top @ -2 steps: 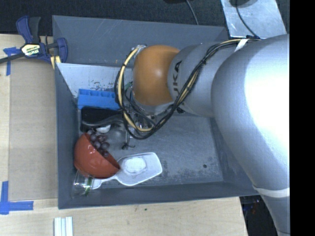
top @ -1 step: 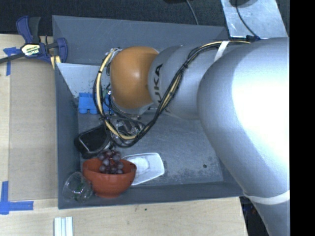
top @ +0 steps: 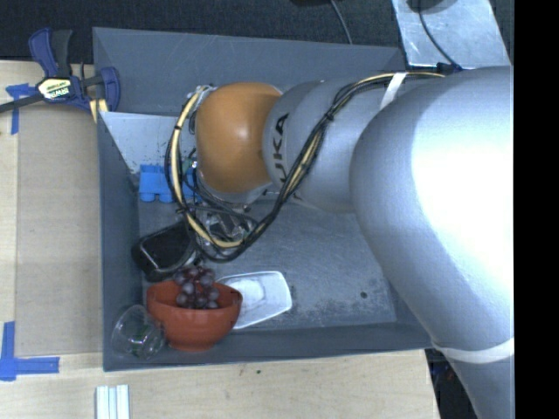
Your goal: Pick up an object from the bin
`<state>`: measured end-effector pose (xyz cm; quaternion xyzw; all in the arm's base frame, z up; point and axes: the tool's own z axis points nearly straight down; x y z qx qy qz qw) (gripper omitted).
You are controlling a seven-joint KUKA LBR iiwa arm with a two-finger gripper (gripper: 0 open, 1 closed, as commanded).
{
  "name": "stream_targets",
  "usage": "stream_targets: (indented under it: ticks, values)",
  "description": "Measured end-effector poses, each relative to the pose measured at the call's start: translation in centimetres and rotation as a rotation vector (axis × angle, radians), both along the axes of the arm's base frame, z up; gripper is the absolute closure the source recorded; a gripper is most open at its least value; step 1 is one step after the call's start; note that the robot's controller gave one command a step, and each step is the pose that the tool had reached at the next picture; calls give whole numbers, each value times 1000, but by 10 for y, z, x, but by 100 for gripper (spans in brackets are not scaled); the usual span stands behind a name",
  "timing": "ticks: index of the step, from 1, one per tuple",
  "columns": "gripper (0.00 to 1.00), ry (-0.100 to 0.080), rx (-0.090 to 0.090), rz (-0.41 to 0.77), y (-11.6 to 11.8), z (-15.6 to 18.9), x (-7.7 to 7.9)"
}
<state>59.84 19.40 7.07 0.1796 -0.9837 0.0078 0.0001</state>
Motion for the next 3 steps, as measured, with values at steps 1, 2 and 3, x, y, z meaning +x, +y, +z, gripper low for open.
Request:
stream_targets:
  ticks: [1,2,3]
  values:
    - [100,12,-5,-2,-2,20,-4]
    - [100,7,-2,-3,-1,48,-3]
    - [100,7,-3,-3,-1,67,-3]
